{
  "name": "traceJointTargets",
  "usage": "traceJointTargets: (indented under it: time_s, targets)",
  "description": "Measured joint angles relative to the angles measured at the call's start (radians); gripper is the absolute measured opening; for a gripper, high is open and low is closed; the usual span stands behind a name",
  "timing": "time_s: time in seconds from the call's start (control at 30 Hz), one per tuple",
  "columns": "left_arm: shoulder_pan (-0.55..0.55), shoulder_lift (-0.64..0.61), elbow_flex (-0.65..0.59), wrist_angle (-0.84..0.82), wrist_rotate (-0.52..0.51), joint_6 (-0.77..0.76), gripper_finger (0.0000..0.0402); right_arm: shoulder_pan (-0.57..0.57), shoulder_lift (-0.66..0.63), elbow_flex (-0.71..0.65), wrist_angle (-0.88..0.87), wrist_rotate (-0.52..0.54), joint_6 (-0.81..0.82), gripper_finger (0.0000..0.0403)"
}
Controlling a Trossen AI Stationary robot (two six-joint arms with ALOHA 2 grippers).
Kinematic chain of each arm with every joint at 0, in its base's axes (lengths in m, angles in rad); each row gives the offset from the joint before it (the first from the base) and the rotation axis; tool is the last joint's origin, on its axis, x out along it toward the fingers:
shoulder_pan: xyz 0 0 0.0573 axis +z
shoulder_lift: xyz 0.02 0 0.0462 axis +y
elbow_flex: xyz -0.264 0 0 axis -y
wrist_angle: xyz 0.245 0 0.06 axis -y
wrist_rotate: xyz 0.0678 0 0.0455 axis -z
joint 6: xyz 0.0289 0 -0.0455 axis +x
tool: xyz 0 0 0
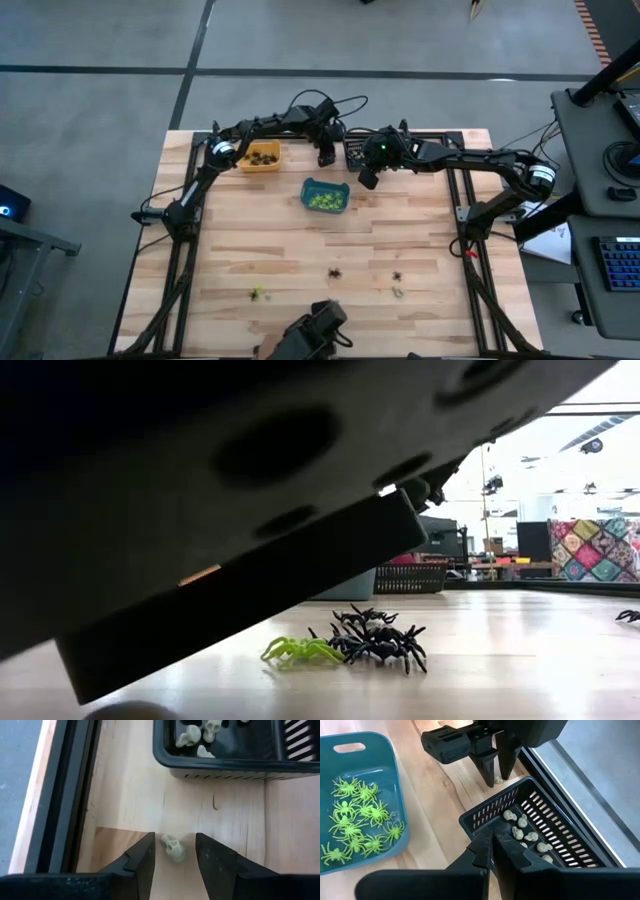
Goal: Sort Halloween decoration
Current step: Put the white skull toy into the black bin
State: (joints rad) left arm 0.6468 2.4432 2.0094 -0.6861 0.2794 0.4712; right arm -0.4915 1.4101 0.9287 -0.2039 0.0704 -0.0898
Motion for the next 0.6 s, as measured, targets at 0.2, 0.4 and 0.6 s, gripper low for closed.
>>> traceJointTargets:
  time_s: [0.2, 0.4, 0.6]
  targets:
    - [0.0, 0.0, 0.0, -0.005, -0.001, -0.009, 0.0078, 0.0, 0.0, 0.0, 0.0, 0.0, 0.0, 0.0009]
    - [0.0, 0.0, 0.003, -0.014, -0.006, -0.009, 0.001, 0.0, 0.0, 0.0, 0.0, 0.0, 0.001, 0.0009]
    - [0.0, -0.008, 0.002, -0.051, -0.006, -0.01, 0.0005, 0.0, 0.0, 0.0, -0.001, 0.0, 0.001, 0.0009]
